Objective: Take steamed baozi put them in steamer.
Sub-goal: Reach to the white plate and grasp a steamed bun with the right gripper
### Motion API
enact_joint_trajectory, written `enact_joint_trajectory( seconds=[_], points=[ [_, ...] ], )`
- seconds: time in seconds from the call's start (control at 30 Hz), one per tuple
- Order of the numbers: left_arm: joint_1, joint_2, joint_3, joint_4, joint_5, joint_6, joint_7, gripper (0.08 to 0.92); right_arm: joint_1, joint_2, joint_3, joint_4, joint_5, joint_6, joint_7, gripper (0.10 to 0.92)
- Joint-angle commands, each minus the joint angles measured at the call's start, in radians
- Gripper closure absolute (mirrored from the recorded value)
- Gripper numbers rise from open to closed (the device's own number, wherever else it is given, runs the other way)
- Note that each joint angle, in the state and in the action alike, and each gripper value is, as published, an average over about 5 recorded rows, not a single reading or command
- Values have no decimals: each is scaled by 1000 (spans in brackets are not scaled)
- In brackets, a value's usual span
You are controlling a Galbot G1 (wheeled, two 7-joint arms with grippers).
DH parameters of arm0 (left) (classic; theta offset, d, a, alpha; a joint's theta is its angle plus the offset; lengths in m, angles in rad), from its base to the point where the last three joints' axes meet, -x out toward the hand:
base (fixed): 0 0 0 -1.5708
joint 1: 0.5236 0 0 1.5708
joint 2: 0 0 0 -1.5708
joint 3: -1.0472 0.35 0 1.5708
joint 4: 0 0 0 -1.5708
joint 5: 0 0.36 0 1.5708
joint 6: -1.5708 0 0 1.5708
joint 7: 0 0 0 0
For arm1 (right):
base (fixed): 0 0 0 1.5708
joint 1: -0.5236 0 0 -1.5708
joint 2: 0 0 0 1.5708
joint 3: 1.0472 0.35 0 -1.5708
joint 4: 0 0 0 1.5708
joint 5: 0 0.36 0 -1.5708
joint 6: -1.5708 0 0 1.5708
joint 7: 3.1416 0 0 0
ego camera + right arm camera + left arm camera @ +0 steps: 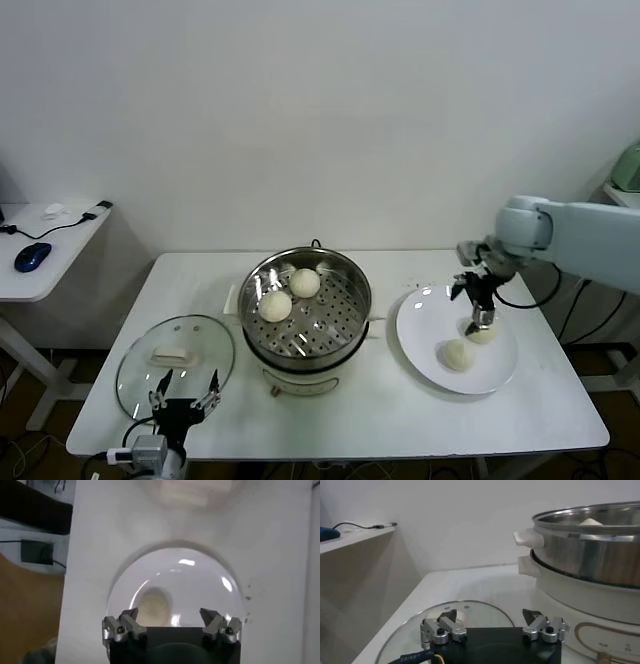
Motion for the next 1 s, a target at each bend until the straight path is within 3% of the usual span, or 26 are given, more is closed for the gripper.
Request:
enact_joint_trajectory(
  seconds=[0.03,0.7,1.0],
  points=[
    [0,-1,-1,1,0,-1,0,177,-253,-79,165,-18,-132,-32,35,203],
    [-1,-2,2,7,0,-2,-2,177,-421,8,334,-134,-177,-70,82,203],
    [0,-2,5,10,2,-2,-2,177,-408,7,327,-123,-182,-69,60,306]
  ],
)
